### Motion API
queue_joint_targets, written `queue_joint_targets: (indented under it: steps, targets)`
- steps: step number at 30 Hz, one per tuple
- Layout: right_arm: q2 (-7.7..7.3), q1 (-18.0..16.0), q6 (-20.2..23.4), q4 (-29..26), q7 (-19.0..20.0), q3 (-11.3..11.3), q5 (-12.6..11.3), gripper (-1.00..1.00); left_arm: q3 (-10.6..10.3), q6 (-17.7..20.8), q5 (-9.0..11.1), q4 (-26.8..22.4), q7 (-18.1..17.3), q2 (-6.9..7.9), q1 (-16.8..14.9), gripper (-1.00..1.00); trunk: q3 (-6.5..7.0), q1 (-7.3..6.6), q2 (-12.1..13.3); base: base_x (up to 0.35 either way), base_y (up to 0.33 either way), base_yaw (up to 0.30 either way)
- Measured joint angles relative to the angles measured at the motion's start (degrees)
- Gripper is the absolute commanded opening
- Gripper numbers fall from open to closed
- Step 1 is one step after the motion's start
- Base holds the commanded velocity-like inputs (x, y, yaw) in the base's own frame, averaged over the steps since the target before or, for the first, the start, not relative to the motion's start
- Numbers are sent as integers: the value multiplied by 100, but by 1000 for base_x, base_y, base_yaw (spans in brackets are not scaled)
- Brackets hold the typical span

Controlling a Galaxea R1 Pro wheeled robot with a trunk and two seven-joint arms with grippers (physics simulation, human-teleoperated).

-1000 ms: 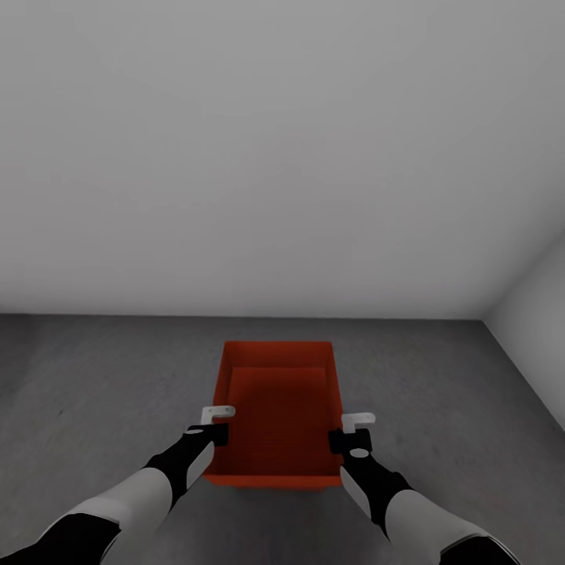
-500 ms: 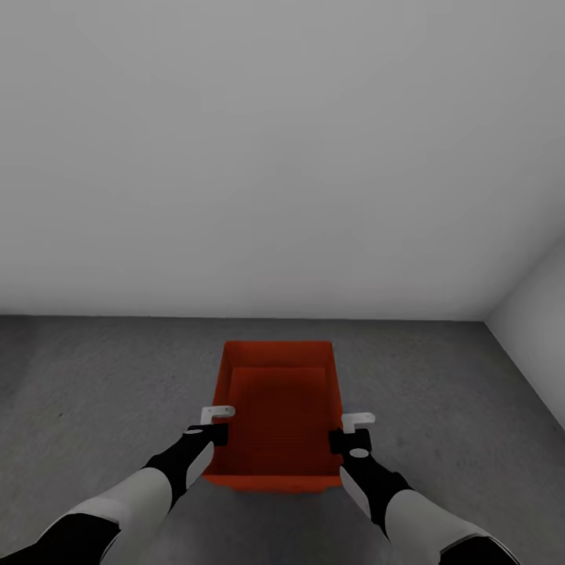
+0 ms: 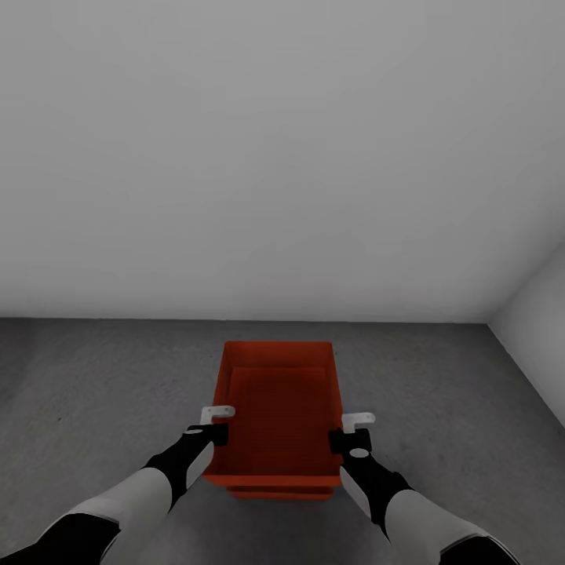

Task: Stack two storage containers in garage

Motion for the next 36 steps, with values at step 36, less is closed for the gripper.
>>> queue_joint_targets:
  steps: [36]
  targets:
    - [4,0,-5,0,-4,2,0,-100,-5,-5,4,0,-4,5,0,-100,0,0,0,0,0,-40]
